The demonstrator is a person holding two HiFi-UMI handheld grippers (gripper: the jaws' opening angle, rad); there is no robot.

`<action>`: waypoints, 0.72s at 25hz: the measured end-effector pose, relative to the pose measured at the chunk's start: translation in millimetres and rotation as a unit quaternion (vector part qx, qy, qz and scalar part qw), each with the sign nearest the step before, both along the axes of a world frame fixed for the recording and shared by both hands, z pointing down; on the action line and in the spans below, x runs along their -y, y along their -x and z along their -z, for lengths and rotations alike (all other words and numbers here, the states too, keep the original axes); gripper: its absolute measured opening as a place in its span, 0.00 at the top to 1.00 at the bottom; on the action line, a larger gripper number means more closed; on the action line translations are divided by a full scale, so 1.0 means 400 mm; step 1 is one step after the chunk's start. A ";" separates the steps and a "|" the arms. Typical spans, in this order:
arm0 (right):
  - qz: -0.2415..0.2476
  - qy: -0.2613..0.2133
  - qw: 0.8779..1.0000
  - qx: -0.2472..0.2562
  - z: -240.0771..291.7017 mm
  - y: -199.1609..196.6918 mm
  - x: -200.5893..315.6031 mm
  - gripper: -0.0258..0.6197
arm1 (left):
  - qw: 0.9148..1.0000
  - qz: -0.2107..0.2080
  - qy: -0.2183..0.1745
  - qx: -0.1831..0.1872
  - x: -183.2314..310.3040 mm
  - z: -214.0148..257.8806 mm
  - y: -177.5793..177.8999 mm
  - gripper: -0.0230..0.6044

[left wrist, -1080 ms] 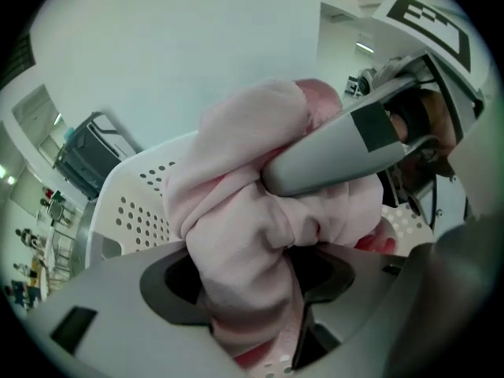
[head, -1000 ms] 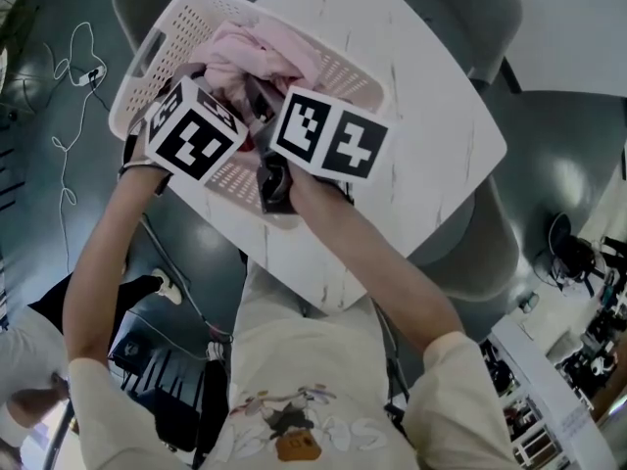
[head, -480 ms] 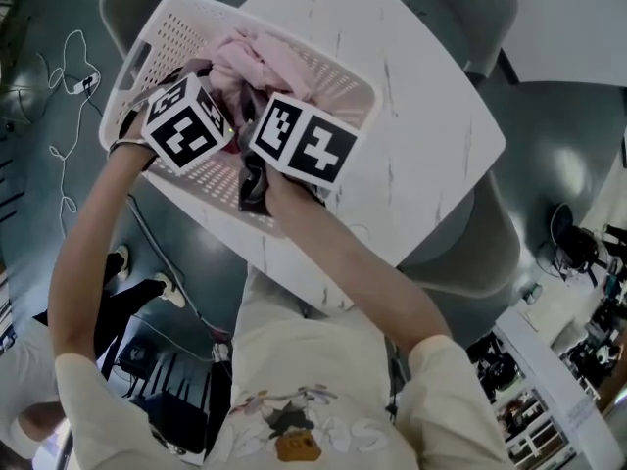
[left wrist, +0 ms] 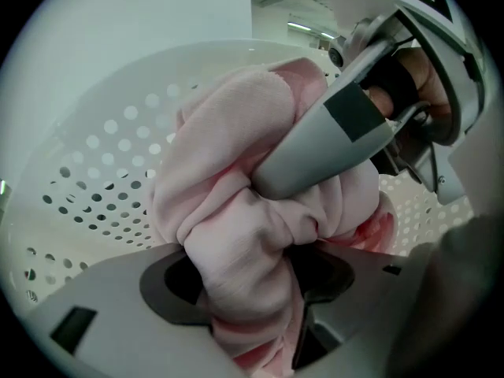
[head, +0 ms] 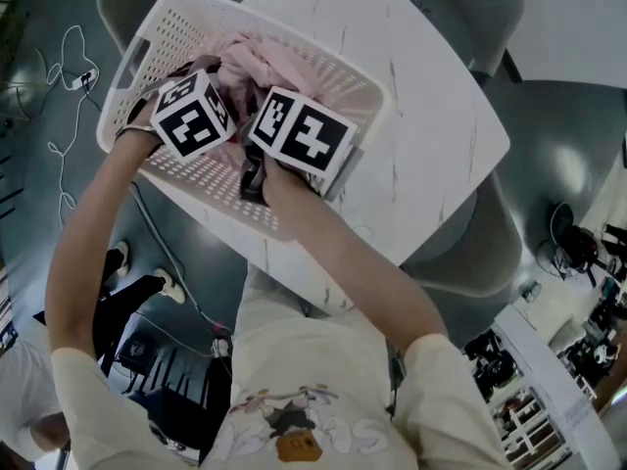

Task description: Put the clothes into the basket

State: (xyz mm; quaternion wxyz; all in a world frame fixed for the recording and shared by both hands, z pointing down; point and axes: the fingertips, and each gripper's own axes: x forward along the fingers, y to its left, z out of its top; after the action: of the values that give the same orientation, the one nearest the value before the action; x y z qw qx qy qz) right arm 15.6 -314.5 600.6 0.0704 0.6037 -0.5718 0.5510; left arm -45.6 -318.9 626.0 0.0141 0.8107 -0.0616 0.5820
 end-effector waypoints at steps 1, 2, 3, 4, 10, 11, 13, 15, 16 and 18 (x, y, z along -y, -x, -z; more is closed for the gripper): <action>0.001 0.004 1.000 -0.005 -0.010 -0.002 0.002 0.53 | 1.000 -0.001 0.003 -0.002 0.001 -0.011 -0.002 0.49; 0.003 0.009 1.000 -0.010 -0.020 -0.004 0.003 0.53 | 1.000 -0.001 0.007 -0.003 0.001 -0.022 -0.002 0.49; 0.004 0.013 1.000 -0.014 -0.029 -0.004 0.004 0.53 | 1.000 0.000 0.011 -0.002 0.001 -0.032 -0.001 0.49; 0.004 0.017 1.000 -0.017 -0.039 -0.004 0.004 0.53 | 1.000 -0.001 0.015 -0.002 0.000 -0.042 -0.001 0.49; -0.001 0.034 0.999 -0.022 -0.079 -0.010 0.005 0.52 | 0.999 -0.008 0.037 -0.003 -0.003 -0.080 -0.002 0.49; 0.000 0.037 0.999 -0.024 -0.086 -0.010 0.005 0.52 | 0.999 -0.008 0.042 -0.005 -0.004 -0.087 -0.005 0.49; 0.001 0.044 0.999 -0.030 -0.102 -0.011 0.003 0.52 | 0.998 -0.011 0.053 -0.016 -0.010 -0.101 -0.018 0.49; 0.000 0.047 0.998 -0.035 -0.115 -0.012 0.005 0.52 | 0.997 -0.011 0.067 -0.021 -0.011 -0.114 -0.021 0.48; -0.001 0.048 0.998 -0.035 -0.118 -0.012 0.008 0.52 | 0.997 -0.011 0.073 -0.026 -0.007 -0.116 -0.024 0.48; -0.004 0.052 0.998 -0.036 -0.126 -0.011 0.015 0.52 | 0.996 -0.008 0.084 -0.039 -0.001 -0.119 -0.031 0.48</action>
State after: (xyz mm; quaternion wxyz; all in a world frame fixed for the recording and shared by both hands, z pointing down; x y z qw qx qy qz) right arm 20.0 -320.5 651.1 0.1203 0.6204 -0.5372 0.5586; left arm -33.4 -318.4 673.8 0.0799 0.8290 -0.0058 0.5535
